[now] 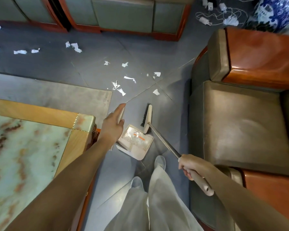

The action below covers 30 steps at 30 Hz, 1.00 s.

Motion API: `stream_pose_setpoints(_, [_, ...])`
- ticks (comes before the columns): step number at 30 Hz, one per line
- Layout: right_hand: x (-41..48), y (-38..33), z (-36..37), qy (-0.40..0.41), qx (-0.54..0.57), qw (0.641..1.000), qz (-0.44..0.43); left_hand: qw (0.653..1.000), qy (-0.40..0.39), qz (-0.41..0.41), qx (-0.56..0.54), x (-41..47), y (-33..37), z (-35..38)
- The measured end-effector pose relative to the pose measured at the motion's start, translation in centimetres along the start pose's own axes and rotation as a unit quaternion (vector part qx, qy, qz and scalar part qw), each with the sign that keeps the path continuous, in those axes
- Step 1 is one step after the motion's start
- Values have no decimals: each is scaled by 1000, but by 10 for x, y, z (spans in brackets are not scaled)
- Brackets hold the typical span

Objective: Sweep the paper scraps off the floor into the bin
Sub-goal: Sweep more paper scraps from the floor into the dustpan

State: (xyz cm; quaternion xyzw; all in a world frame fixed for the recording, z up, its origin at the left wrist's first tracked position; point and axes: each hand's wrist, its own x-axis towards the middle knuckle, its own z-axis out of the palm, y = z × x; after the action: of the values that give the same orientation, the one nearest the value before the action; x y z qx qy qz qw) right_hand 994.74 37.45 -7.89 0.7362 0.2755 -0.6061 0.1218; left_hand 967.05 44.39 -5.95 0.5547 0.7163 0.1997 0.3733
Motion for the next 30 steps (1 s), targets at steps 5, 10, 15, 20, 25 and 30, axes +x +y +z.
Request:
stream_pose_setpoints(5, [-3, 6, 13, 72, -193, 977, -64, 1000, 5, -1, 7, 2, 3, 0])
stream_pose_setpoints(10, [-20, 7, 12, 51, -380, 921, -66, 1000, 5, -2, -13, 2, 3, -4])
stream_pose_setpoints(15, [-66, -6, -14, 90, -336, 936, -55, 1000, -8, -4, -22, -4, -4, -2])
stream_pose_setpoints(20, [-63, -14, -16, 112, -369, 918, -97, 999, -16, -18, -42, 0, -7, -8])
stream_pose_setpoints(25, [-35, -30, 15, 112, -334, 931, -90, 999, -11, -9, -30, -2, -9, -10])
stream_pose_setpoints(30, [-41, -20, 24, 59, -387, 916, -82, 1000, -7, -13, -23, -1, -8, -8])
